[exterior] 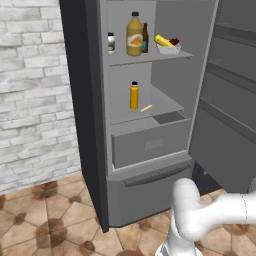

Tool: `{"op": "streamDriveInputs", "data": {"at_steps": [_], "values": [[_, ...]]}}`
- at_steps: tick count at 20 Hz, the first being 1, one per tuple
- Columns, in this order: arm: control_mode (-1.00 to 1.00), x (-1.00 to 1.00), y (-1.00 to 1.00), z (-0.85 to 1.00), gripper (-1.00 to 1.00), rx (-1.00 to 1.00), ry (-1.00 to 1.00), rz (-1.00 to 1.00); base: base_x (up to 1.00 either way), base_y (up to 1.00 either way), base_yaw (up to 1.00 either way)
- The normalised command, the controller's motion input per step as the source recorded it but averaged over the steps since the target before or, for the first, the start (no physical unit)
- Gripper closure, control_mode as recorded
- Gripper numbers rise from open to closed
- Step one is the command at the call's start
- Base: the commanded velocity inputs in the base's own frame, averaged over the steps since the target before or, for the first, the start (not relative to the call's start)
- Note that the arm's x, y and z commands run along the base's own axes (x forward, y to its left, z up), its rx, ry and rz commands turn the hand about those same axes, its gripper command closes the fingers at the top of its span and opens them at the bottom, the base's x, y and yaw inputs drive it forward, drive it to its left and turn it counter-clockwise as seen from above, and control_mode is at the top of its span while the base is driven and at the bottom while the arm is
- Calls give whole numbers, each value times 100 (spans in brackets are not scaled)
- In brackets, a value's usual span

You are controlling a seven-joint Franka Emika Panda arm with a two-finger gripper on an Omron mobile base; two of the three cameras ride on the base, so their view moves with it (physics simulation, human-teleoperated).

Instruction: Place the tupperware on the top shelf of the fridge. Make space for the tupperware among the existing items by rearranging them on the shelves if needed. Close the fridge door when finished.

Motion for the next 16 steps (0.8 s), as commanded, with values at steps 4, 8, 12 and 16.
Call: {"op": "streamDriveInputs", "data": {"at_steps": [4,8,12,16], "values": [[-100,71,-35,-3,-100,23,31,21,0,0,0],[-100,86,62,0,-100,12,39,34,0,0,0],[-100,51,96,0,-100,10,38,48,0,0,0],[-100,27,100,-1,-100,10,32,47,0,0,0]]}}
